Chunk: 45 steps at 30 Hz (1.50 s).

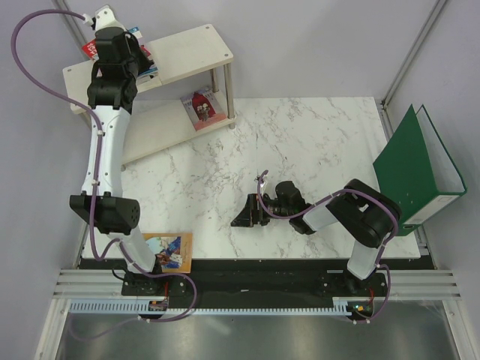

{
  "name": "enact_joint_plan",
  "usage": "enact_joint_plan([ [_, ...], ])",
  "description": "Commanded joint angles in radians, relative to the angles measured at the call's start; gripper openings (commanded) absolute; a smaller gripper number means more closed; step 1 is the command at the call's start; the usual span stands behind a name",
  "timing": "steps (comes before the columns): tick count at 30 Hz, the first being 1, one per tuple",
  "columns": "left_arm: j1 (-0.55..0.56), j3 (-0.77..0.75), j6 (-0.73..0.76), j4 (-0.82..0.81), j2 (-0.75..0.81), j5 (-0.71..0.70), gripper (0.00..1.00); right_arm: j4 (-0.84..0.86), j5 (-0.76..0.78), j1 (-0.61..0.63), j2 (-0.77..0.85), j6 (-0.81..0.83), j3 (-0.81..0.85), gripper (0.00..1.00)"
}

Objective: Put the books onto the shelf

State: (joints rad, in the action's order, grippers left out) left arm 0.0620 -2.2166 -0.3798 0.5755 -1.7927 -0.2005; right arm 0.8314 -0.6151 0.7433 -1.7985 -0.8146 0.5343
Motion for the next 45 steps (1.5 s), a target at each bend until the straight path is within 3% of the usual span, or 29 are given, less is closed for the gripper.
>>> enact_joint_plan([
  [1,-0.027,0.029,-0.031,0.004,0.019,0.038,0.15,-0.210,0.040,0.007,-0.070,0.035,-0.034,0.98],
  [12,-0.030,-0.034,-0.024,-0.006,0.024,0.153,0.20,-0.210,0.040,0.007,-0.079,0.034,-0.031,0.98],
  [20,-0.028,0.092,0.015,0.003,0.097,0.159,0.24,-0.210,0.037,0.008,-0.085,0.034,-0.028,0.98],
  [23,-0.028,0.147,0.019,-0.002,0.125,0.153,0.39,-0.210,0.037,0.007,-0.087,0.032,-0.028,0.98],
  [40,-0.025,0.161,0.055,-0.009,0.167,0.104,0.47,-0.209,0.032,0.008,-0.099,0.029,-0.023,0.98],
  [45,-0.053,0.231,0.009,-0.025,0.271,0.081,0.58,-0.207,0.032,0.010,-0.099,0.031,-0.023,0.98],
])
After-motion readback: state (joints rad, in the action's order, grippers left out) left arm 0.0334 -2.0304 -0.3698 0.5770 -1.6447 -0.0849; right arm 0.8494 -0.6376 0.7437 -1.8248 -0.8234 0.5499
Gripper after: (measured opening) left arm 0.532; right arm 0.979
